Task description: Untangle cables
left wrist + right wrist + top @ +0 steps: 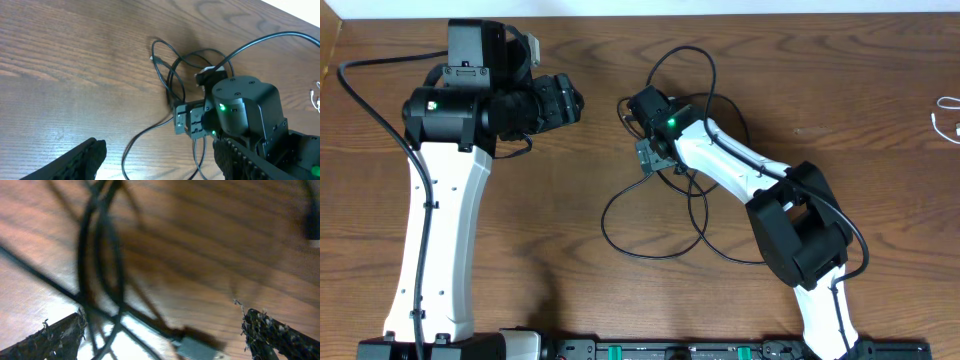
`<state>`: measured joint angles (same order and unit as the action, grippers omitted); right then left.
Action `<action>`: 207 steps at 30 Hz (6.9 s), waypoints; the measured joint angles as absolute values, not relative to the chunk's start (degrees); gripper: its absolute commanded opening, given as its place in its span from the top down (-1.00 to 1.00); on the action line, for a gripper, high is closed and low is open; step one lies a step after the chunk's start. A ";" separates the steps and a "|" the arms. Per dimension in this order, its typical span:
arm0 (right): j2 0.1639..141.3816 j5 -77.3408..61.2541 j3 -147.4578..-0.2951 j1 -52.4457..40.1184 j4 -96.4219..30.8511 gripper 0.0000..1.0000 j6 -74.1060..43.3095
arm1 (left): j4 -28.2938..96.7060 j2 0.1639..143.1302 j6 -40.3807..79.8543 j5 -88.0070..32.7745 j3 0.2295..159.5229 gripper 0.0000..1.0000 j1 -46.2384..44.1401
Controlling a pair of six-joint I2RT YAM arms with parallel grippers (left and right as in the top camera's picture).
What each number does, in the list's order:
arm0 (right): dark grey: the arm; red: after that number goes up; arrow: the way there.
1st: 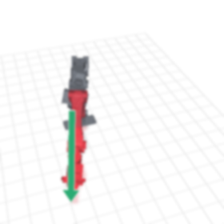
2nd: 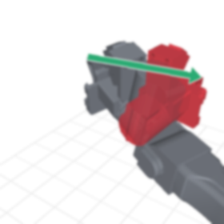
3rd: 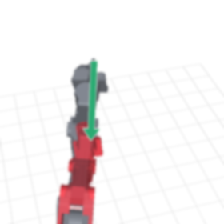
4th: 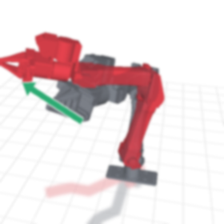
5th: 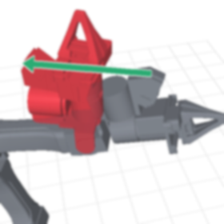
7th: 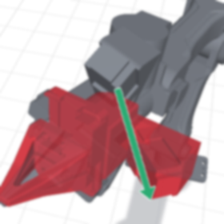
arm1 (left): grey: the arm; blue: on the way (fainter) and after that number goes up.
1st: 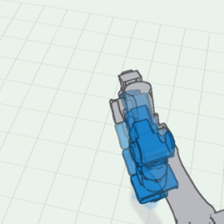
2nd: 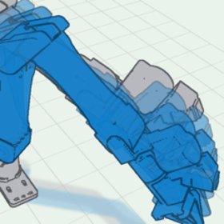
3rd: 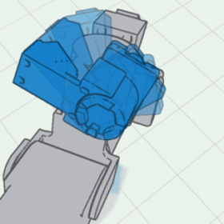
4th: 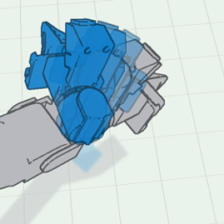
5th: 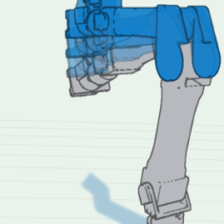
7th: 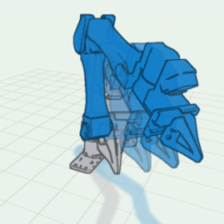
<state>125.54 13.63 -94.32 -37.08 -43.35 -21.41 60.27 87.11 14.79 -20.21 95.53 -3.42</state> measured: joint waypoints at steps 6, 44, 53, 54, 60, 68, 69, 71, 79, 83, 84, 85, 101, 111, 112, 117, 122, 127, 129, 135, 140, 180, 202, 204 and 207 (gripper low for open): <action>125.54 19.51 -94.32 -36.93 -45.19 -0.98 -23.09 | 60.47 87.11 14.76 -20.21 95.53 -0.52 -3.42; 124.09 5.34 -89.34 -27.11 -45.15 0.36 -22.52 | 60.90 87.11 14.76 -20.21 95.53 -0.51 -3.42; 124.05 4.34 -89.86 -27.11 -46.65 0.98 -22.24 | 60.90 87.11 14.76 -20.18 95.53 -0.51 -3.42; 124.05 4.23 -90.24 -27.11 -47.70 0.98 -22.31 | 60.90 87.11 14.76 -20.18 95.53 -0.51 -3.42; 123.00 3.81 -96.27 -26.87 -52.82 0.98 -20.99 | 60.93 87.11 14.76 -20.18 95.53 -0.51 -3.42; 111.94 3.42 -111.90 -22.35 -55.94 0.99 -17.89 | 60.95 87.11 14.76 -20.16 95.53 -0.51 -3.42; 110.30 3.42 -114.08 -21.10 -55.79 0.98 -17.50 | 60.95 87.11 14.76 -20.10 95.53 -0.51 -3.42; 107.07 3.44 -118.58 -17.85 -54.48 0.98 -16.62 | 60.95 87.11 14.76 -20.01 95.53 -0.52 -3.42; 99.68 3.88 -128.77 -1.63 -46.06 0.99 -14.76 | 60.95 87.11 14.74 -19.99 95.53 -0.51 -3.42; 99.24 4.10 -129.29 6.00 -42.17 0.98 -14.44 | 60.97 87.11 14.74 -19.99 95.53 -0.52 -3.42; 99.46 4.08 -129.27 8.60 -41.34 0.98 -14.39 | 60.97 87.11 14.76 -19.99 95.53 -0.51 -3.42; 99.61 4.08 -129.27 9.45 -40.95 0.98 -14.39 | 60.97 87.11 14.74 -19.97 95.53 -0.52 -3.42; 101.80 5.67 -129.16 28.45 -30.85 0.98 -10.02 | 60.99 87.11 14.74 -19.55 95.53 -0.51 -3.42; 107.83 7.53 -129.27 30.65 -37.91 0.98 -8.29 | 61.01 87.11 14.74 -19.55 95.53 -0.51 -3.42; 109.19 7.53 -129.27 30.81 -38.52 0.98 -8.29 | 61.04 87.11 14.74 -19.55 95.53 -0.51 -3.42; 115.42 7.53 -129.16 30.96 -42.13 0.98 -8.27 | 61.04 87.11 14.74 -19.55 95.53 -0.52 -3.42; 119.52 7.57 -129.14 31.18 -44.86 0.98 -8.27 | 61.04 87.11 14.74 -19.55 95.53 -0.52 -3.42; 123.35 7.55 -129.16 32.40 -47.81 0.35 -8.99 | 61.06 87.11 14.74 -19.55 95.53 -0.51 -3.42; 125.23 7.55 -129.16 33.43 -49.15 -0.65 -9.96 | 61.06 87.11 14.74 -19.55 95.53 -0.51 -3.42; 127.02 5.80 -128.92 36.29 -50.26 -0.99 -11.75 | 61.06 87.11 14.74 -19.55 95.53 -0.52 -3.42; 125.89 -0.30 -128.95 37.56 -50.02 -0.99 -12.23 | 61.06 87.11 14.74 -19.55 95.53 -0.52 -3.42; 113.36 -18.68 -110.24 -2.68 -59.94 -0.80 -0.40 | 62.37 87.11 13.17 -3.01 95.53 -0.53 -3.42; 113.54 -13.58 -87.72 -27.46 -45.04 -0.64 20.82 | 62.63 87.11 12.84 -0.45 95.53 -0.96 -3.42; 113.54 -11.97 -86.89 -29.21 -43.68 -0.61 21.32 | 62.61 87.11 12.84 -0.45 95.53 -0.96 -3.42; 113.54 -10.13 -85.43 -31.14 -41.69 -0.58 21.67 | 62.63 87.11 12.84 -0.45 95.53 -0.96 -3.42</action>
